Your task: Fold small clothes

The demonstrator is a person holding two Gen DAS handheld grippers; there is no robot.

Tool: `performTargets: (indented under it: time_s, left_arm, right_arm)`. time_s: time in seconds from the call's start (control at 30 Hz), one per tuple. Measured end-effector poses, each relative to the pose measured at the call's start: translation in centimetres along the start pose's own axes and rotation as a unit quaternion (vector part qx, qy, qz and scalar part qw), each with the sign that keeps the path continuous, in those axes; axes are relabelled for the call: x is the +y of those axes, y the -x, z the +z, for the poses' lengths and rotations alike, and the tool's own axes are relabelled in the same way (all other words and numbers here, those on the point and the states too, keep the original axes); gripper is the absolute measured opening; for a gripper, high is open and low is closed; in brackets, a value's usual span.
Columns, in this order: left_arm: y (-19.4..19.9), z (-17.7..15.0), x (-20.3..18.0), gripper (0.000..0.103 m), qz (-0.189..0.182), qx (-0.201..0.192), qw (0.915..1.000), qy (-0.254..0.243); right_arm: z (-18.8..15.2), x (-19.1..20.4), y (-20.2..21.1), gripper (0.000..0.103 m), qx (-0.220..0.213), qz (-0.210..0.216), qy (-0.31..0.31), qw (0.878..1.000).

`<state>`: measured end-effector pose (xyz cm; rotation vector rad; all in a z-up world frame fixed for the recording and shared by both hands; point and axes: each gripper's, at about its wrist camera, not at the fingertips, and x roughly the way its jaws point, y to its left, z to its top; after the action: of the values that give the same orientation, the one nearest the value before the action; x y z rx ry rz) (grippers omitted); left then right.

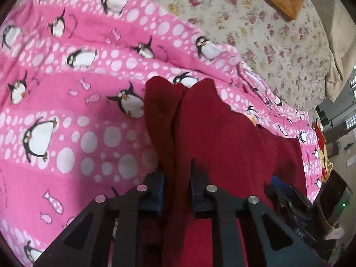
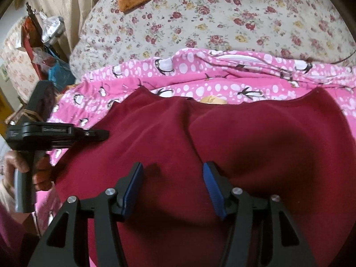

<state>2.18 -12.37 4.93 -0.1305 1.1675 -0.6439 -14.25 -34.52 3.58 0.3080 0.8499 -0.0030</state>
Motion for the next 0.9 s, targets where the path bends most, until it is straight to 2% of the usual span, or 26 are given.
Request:
performTargets:
  time_s: [0.03,0.1,0.23,0.37,0.6,0.67,0.77,0.9]
  left_arm:
    - [0.3,0.0,-0.3,0.0,-0.001,-0.005,1.0,-0.003]
    - [1.4,-0.2,-1.0,0.0,-0.015,-0.018,0.9997,-0.006]
    - [2.5,-0.3,-2.4,0.0,-0.026,-0.029,0.9991,-0.017]
    - [3.6,-0.4,-4.2,0.0,-0.044,-0.035,0.9981,-0.025]
    - [6.5,-0.1,-9.3,0.0,-0.109,-0.038,0.9925,-0.041]
    - [7.0,-0.1,-11.0,0.0,-0.127,-0.035,0.9902,-0.047]
    - [7.5,-0.6,-14.1,0.0,-0.161,-0.025,0.9849,-0.059]
    - [6.6,-1.7,-17.7,0.0,-0.168,-0.009,0.9824,-0.081]
  right_arm:
    - [0.1,0.1,0.2,0.038,0.002,-0.01,-0.002,1.0]
    - [0.3,0.1,0.5,0.036,0.004,0.011,-0.01,1.0]
    - [-0.3,0.4,-0.1,0.035,0.01,0.003,0.017,1.0]
    - [-0.3,-0.4,-0.1,0.035,0.011,0.021,0.001,1.0]
    - [-0.2,-1.6,-0.2,0.035,0.01,0.058,-0.039,0.998]
    - [0.0,-2.1,-0.1,0.035,0.014,0.069,-0.06,0.996]
    - [0.1,-3.5,0.5,0.035,0.021,0.089,-0.125,0.988]
    - [-0.4,-5.5,1.7,0.035,0.02,0.105,-0.2,0.974]
